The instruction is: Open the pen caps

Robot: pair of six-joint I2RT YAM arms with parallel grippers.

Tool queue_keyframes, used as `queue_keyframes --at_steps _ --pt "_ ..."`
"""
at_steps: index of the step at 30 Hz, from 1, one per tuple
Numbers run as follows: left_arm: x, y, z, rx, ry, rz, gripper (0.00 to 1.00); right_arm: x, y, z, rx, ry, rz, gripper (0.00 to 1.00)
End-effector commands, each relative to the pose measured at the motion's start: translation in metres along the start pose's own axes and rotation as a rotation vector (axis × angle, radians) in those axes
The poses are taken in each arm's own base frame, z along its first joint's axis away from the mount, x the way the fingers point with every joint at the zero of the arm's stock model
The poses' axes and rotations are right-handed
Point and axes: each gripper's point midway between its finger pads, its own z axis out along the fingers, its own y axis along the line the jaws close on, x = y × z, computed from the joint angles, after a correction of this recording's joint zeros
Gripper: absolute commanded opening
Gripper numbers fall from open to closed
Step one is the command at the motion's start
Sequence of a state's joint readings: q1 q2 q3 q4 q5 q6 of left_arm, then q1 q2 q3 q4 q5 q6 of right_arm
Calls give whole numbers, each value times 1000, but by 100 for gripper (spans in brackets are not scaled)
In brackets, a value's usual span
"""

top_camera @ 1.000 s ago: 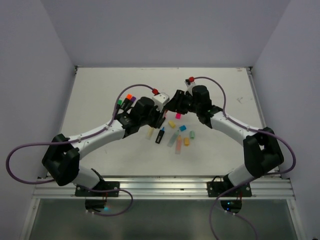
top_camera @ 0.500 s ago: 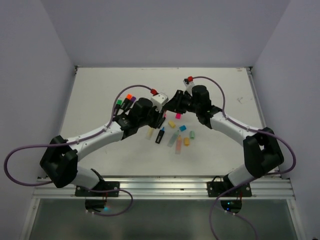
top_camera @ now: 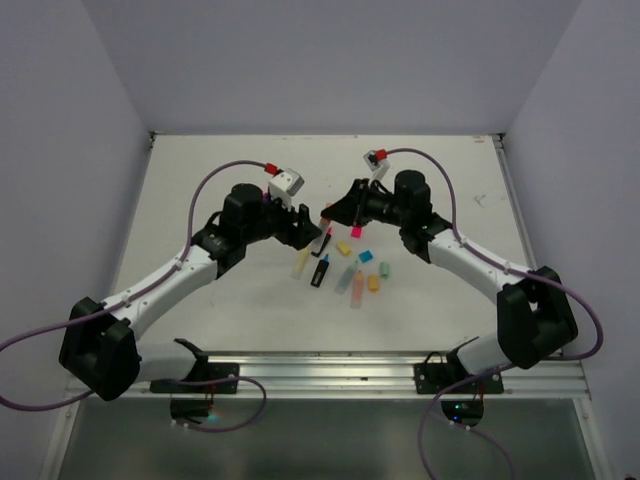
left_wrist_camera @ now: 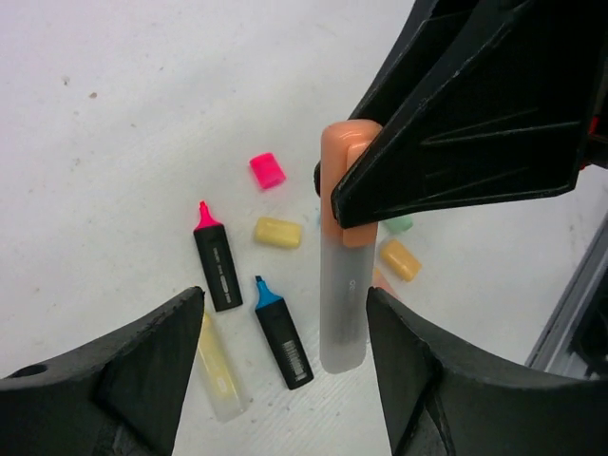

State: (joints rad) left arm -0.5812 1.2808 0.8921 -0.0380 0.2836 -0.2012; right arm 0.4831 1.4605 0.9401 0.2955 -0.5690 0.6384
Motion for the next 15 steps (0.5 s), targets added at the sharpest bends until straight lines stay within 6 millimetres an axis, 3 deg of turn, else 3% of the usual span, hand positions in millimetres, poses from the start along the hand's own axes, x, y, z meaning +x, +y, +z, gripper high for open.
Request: queue_keyframes --at_steps 1,6,15 --pt "-22 -37 -11 223 -77 12 71 -23 48 -12 -198 -55 -142 0" --pt "-20 -49 -14 302 -73 15 62 -28 73 -21 -309 -52 -219 0" --pt "-31 -67 -25 403 -99 25 44 -36 96 -34 -399 -67 -301 0"
